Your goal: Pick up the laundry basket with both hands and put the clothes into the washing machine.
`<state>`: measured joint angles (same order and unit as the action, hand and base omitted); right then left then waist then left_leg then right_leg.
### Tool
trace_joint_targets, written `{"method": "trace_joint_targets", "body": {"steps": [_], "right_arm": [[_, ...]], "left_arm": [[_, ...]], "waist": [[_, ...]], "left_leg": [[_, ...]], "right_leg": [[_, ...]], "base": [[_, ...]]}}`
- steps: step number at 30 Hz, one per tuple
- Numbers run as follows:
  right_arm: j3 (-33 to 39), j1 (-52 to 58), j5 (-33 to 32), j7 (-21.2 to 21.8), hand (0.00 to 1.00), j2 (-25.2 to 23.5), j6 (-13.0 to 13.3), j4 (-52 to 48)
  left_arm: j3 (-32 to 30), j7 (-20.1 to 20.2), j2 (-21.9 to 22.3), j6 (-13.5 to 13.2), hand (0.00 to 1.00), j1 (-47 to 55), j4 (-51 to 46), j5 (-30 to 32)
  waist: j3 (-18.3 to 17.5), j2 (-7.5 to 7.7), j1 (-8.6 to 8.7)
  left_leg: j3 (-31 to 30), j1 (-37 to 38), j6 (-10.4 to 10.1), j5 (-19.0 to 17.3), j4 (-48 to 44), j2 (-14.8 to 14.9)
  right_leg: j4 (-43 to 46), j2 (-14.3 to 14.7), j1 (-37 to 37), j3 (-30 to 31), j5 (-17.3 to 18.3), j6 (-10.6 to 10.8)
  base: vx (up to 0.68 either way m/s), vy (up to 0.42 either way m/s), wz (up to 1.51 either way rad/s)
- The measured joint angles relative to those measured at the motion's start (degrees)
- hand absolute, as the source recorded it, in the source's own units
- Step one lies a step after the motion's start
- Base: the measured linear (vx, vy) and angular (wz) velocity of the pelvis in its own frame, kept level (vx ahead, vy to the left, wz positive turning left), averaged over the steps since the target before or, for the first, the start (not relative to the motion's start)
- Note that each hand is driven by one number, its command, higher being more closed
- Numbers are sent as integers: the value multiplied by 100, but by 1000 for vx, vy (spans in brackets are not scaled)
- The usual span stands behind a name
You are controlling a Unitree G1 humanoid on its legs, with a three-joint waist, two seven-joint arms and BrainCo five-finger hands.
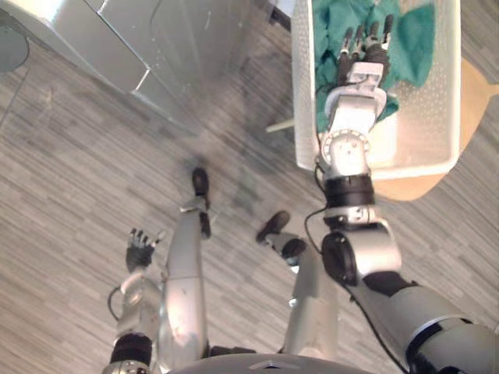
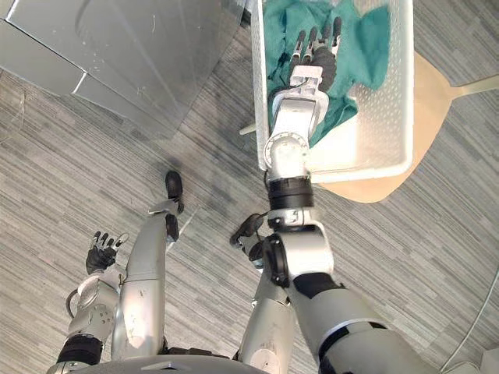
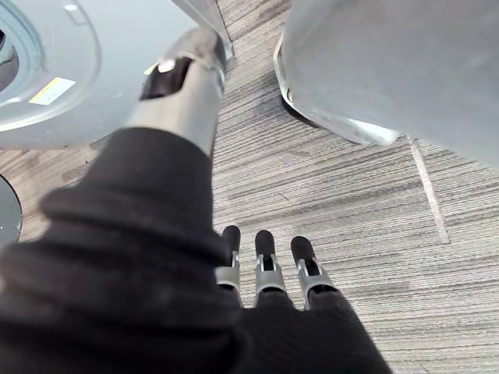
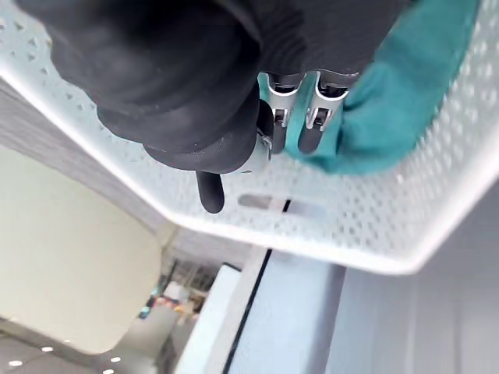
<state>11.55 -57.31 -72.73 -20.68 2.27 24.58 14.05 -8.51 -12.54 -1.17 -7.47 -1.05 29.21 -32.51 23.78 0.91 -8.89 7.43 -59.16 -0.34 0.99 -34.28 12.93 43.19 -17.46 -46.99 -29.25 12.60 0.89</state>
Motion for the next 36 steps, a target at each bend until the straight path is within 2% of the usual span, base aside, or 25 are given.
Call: {"method": "trace_joint_targets", "body": {"steps": [3, 7, 11, 15, 16, 19, 22, 24, 26, 29, 30, 32, 33, 35, 36], "right_arm": [[41, 226, 16, 6, 100, -334, 354, -812], [37, 399, 99, 14, 100, -552, 681, -1414], [-109, 727, 118, 35, 100, -737, 749, -1785], [-182, 857, 305, 69, 100, -711, 768, -1811], [-181, 903, 346, 69, 0, -682, 766, -1812], [-143, 1020, 595, 38, 0, -528, 656, -1812], [-148, 1100, 1156, 17, 0, -43, 429, -1812], [-205, 1244, 2236, -174, 0, 445, 29, -1813], [-248, 1267, 2830, -185, 0, 746, -176, -1813], [-526, 1280, 4544, -127, 0, 2034, -725, -1812], [-607, 1277, 4729, -80, 0, 2254, -779, -1805], [-1072, 1172, 5359, 171, 0, 3001, -1008, -1628], [-1256, 1097, 5501, 278, 0, 3182, -1044, -1516], [-2055, 709, 5908, 740, 0, 3795, -1224, -917], [-2268, 603, 5977, 879, 0, 3941, -1251, -726]], "left_arm": [[32, 4, -43, 5, 0, -30, 183, 4], [186, 9, -120, 8, 0, -91, 374, 13], [226, 36, -135, 13, 0, -93, 537, 24], [299, 64, -179, 13, 0, -92, 580, 141], [320, 67, -185, 8, 0, -92, 578, 141], [397, 72, -232, -3, 0, -92, 577, 145], [406, 72, -233, -27, 0, -92, 581, 188], [413, 78, -226, -64, 0, -77, 606, 276], [407, 91, -231, -117, 0, -47, 608, 347], [420, 211, -274, -266, 0, -4, 619, 597], [431, 246, -282, -271, 0, -1, 621, 634], [459, 317, -349, -304, 0, 70, 582, 687], [461, 347, -363, -312, 0, 98, 571, 686], [592, 502, -506, -367, 0, 171, 564, 684], [650, 540, -557, -369, 0, 186, 565, 683]], "waist": [[-1, -2, 15], [-2, -4, 7], [-1, -8, -5], [-4, -14, 6], [-5, -14, 3], [-6, -17, 17], [-6, -17, 32], [-6, -17, 49], [-6, -17, 101], [-6, -17, 186], [-6, -16, 196], [-6, -16, 242], [-6, -16, 263], [-6, -16, 275], [-6, -16, 268]], "left_leg": [[52, 214, 0, -105, -25, -4], [119, 461, 2, -125, 83, -48], [169, 730, 12, -120, 120, -71], [182, 835, -4, -178, 106, -80], [182, 835, -3, -190, 88, -80], [177, 841, 10, -244, 12, -80], [177, 874, 16, -257, 7, -82], [185, 966, 17, -262, 33, -100], [184, 989, 17, -262, 44, -107], [183, 1006, 15, -235, 105, -131], [182, 1013, 13, -217, 139, -144], [183, 1028, 20, -161, 207, -158], [183, 1035, 19, -143, 241, -163], [181, 1065, 11, -61, 331, -156], [180, 1077, 8, -38, 368, -157]], "right_leg": [[-42, -22, 224, 24, 76, 25], [-145, -51, 441, 16, 57, 67], [-162, -83, 694, 15, 81, 118], [-136, -105, 787, 18, 149, 133], [-121, -112, 791, 19, 160, 137], [-93, -126, 829, 16, 187, 161], [-110, -126, 880, 7, 187, 162], [-135, -131, 961, 12, 186, 164], [-145, -133, 989, 10, 185, 166], [-190, -131, 1002, 9, 158, 185], [-210, -131, 1003, 7, 146, 183], [-261, -121, 1007, -1, 117, 185], [-280, -115, 1007, -4, 105, 183], [-396, -54, 1015, -4, 33, 177], [-427, -40, 1023, -6, 16, 171]], "base": [[22, -60, 2], [60, -72, 4], [101, -108, 4], [86, -118, 2], [77, -120, 2], [49, -89, 2], [30, -77, 2], [24, -84, 2], [16, -77, 1], [16, -73, 1], [38, -91, 2], [43, -85, 2], [46, -80, 0], [49, -82, -4], [34, -70, -3]]}}
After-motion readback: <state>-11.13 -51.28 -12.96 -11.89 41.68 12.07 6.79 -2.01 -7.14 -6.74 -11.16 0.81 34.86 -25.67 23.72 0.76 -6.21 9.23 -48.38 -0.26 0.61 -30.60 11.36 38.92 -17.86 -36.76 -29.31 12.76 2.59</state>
